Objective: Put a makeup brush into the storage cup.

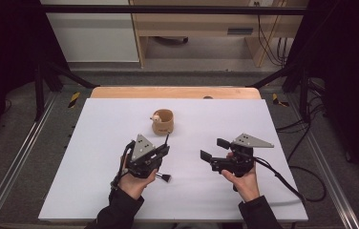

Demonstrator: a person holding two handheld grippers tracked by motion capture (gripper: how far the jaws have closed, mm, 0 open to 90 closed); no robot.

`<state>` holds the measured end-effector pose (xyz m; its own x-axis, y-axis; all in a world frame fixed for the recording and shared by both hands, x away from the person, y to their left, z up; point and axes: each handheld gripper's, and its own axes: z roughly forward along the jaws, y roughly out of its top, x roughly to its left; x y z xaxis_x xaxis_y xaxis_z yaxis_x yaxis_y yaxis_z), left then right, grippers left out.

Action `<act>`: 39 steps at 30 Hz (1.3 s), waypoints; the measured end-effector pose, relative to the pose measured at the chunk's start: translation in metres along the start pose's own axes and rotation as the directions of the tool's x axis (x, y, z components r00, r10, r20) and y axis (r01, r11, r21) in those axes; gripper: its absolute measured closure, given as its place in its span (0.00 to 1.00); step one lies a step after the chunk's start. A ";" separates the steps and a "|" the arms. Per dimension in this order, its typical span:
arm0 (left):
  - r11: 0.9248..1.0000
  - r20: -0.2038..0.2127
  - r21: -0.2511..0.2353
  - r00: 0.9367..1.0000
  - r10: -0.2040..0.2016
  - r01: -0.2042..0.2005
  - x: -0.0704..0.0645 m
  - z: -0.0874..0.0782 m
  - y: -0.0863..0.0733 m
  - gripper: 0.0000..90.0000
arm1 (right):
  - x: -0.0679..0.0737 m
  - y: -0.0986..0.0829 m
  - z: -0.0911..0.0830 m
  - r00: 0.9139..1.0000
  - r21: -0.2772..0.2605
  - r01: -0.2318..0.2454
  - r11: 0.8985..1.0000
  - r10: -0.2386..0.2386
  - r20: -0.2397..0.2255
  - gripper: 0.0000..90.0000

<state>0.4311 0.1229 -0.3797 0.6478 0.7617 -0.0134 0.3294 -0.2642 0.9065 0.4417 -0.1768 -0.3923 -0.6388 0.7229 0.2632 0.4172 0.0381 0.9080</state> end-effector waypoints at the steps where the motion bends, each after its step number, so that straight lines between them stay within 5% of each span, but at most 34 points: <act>1: 1.000 -0.002 -0.001 1.000 -0.001 0.001 0.002 -0.001 0.000 0.94 | -0.001 0.000 -0.001 1.000 0.005 0.009 1.000 -0.009 0.013 0.14; 10: 1.000 -0.016 0.002 1.000 -0.022 0.022 0.014 -0.004 0.000 0.94 | -0.007 -0.007 0.001 0.995 0.078 0.059 0.995 -0.065 0.078 0.06; 17: 1.000 -0.023 0.004 1.000 -0.021 0.022 0.019 -0.005 0.001 0.94 | -0.012 -0.010 -0.004 0.988 0.088 0.090 0.992 -0.101 0.121 0.04; 39: 0.997 -0.049 -0.033 0.997 -0.065 0.064 0.037 -0.013 0.008 0.94 | -0.032 -0.020 -0.025 0.977 0.090 0.077 0.993 -0.093 0.190 0.05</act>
<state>0.4487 0.1564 -0.3677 0.5904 0.8054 -0.0520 0.3473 -0.1954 0.9172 0.4375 -0.2177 -0.4108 -0.5401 0.8343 0.1106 0.4230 0.1554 0.8927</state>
